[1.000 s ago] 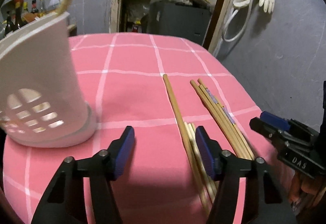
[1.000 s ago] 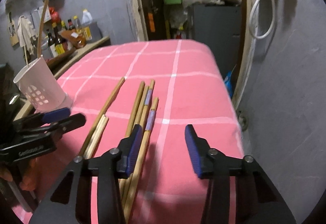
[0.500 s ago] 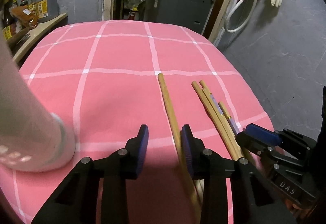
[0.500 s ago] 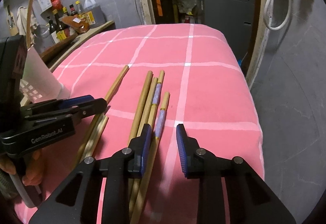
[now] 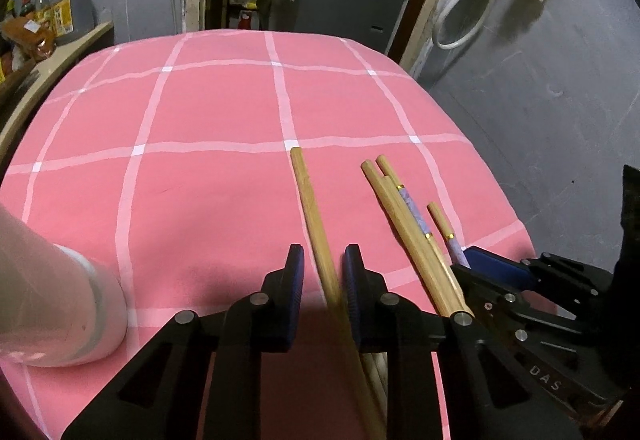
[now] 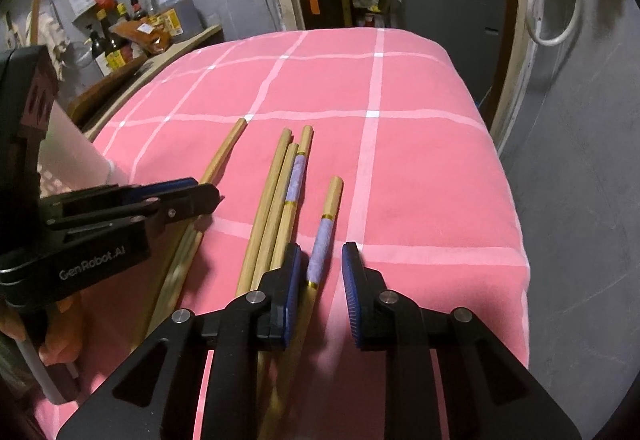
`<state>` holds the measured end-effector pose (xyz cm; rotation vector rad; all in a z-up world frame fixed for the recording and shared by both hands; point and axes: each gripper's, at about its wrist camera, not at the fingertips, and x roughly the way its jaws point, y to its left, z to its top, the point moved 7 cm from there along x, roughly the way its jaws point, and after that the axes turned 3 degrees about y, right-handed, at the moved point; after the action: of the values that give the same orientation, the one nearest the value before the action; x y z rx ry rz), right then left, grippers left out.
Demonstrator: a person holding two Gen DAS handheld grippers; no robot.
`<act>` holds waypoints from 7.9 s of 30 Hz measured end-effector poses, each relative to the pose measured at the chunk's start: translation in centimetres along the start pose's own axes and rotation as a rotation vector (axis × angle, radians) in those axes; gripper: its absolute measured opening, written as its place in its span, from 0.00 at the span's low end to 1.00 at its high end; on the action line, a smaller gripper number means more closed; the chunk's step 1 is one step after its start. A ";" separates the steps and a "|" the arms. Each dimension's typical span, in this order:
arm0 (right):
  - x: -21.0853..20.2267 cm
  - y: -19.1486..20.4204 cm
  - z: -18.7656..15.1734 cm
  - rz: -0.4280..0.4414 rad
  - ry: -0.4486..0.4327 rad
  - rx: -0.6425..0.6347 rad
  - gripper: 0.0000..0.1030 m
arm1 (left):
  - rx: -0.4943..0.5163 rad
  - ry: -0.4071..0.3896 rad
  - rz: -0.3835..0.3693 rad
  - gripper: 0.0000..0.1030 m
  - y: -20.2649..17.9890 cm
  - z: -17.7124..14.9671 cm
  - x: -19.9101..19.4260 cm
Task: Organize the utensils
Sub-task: 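Close the left tool on one chopstick while the right tool grasps a purple-banded chopstick, then lift the left tool's chopstick toward the basket while the right tool carries its chopstick there, then lower the chopstick into the basket and open the left tool while the right tool releases its chopstick, then move both open tools back toward the remaining chopsticks on the cloth, then close the left tool on a plain chopstick while the right tool grasps a purple-banded chopstick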
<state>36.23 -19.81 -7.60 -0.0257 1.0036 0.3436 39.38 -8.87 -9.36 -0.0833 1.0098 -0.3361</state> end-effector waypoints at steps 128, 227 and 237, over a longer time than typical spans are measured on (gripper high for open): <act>-15.9 17.5 8.4 0.183 -0.986 -0.140 0.57 | -0.219 -0.863 0.182 0.53 15.5 -1.0 -26.5; -2.1 0.7 -1.2 -0.011 -0.050 -0.048 0.37 | 0.107 -0.022 0.065 0.17 -1.3 -6.5 -3.8; 0.3 1.6 0.6 -0.033 -0.005 -0.091 0.32 | 0.072 -0.013 0.022 0.13 -0.5 -5.9 -3.9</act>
<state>36.40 -18.15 -7.27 -0.1238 0.9813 0.3585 32.39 -7.66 -9.25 -0.0092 0.9836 -0.3510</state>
